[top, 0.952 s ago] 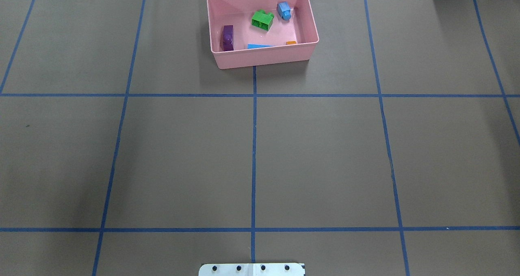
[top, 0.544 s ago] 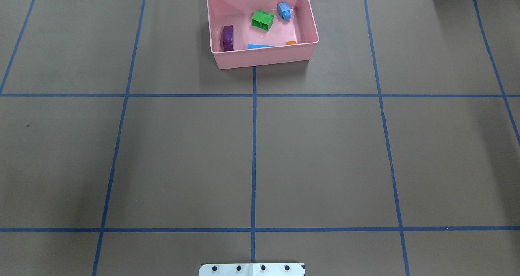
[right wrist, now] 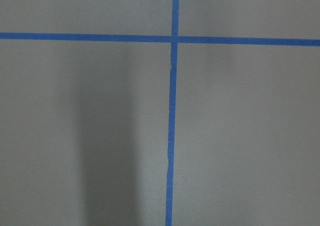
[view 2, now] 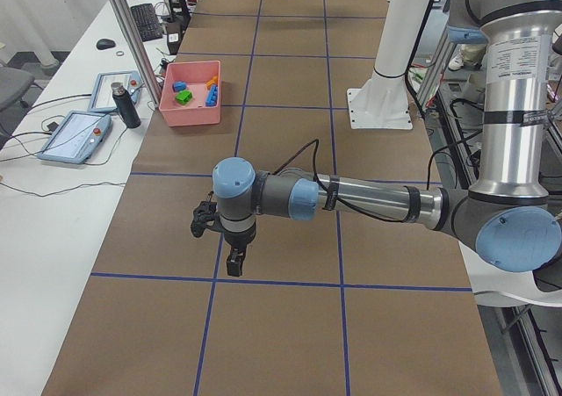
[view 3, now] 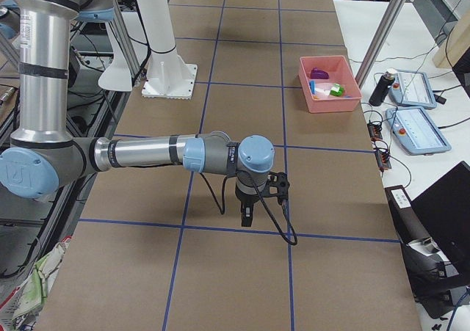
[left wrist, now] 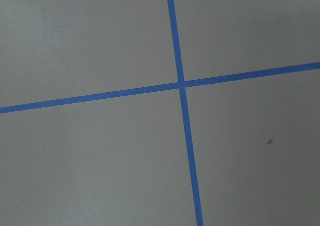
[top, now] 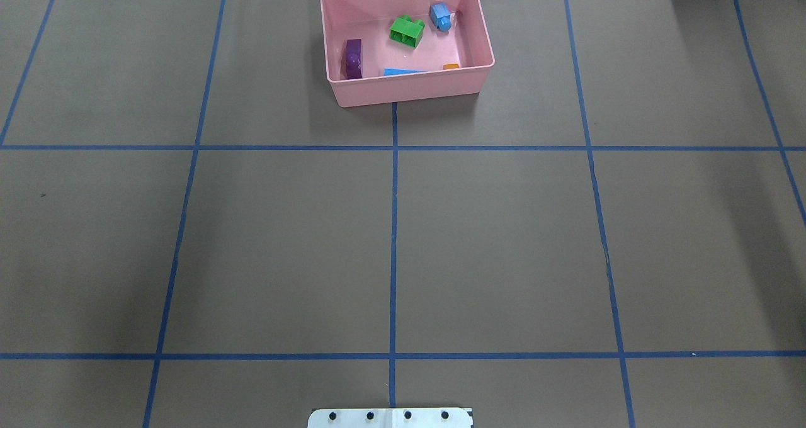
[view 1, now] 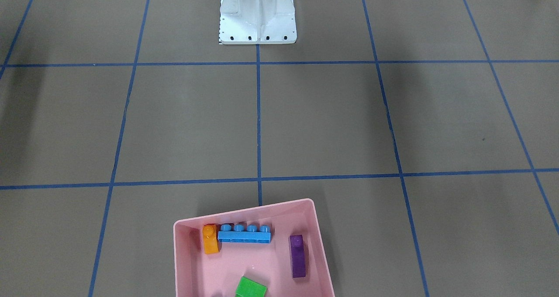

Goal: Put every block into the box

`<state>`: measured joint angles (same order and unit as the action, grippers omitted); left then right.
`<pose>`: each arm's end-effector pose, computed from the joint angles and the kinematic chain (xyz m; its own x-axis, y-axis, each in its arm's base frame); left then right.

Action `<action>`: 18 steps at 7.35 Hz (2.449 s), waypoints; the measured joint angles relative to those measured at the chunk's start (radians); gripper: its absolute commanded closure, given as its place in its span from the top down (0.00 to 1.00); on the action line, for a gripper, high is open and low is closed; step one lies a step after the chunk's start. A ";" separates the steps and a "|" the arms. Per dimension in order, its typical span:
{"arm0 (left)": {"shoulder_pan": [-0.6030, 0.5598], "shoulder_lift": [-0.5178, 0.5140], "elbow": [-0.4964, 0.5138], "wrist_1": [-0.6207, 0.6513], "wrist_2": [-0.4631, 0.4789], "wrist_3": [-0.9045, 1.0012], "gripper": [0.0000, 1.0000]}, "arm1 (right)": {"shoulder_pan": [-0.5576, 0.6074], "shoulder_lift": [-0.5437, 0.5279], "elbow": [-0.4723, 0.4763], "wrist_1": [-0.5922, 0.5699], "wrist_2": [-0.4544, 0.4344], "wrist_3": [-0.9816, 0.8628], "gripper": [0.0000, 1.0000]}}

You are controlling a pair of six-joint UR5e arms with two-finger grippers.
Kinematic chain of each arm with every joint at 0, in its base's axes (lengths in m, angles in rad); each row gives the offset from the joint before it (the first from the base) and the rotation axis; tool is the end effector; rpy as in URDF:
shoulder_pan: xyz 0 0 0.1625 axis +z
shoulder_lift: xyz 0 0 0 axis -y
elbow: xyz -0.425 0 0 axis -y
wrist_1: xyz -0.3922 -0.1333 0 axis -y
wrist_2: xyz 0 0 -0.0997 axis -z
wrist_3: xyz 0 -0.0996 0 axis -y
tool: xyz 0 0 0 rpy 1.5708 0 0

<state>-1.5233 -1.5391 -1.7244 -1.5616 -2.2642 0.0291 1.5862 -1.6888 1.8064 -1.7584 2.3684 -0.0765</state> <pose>-0.0466 -0.4863 0.6045 0.7631 0.1372 -0.6316 -0.0694 0.9890 0.1309 0.0687 -0.4330 0.6149 0.6967 -0.0156 0.7172 0.0380 0.9992 -0.0152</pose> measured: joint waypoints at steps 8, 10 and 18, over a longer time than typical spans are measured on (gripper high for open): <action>-0.005 -0.008 -0.002 -0.002 0.001 -0.001 1.00 | 0.022 0.004 -0.061 0.176 0.020 0.004 1.00; -0.006 -0.002 0.000 -0.002 -0.001 -0.001 1.00 | 0.028 0.001 -0.060 0.177 0.020 0.005 1.00; -0.046 0.025 0.006 -0.002 -0.017 0.004 1.00 | 0.035 -0.007 -0.070 0.177 0.020 0.006 1.00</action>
<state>-1.5692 -1.5140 -1.7183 -1.5631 -2.2809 0.0326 1.6211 -1.6962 1.7366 -1.5816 2.3883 -0.0706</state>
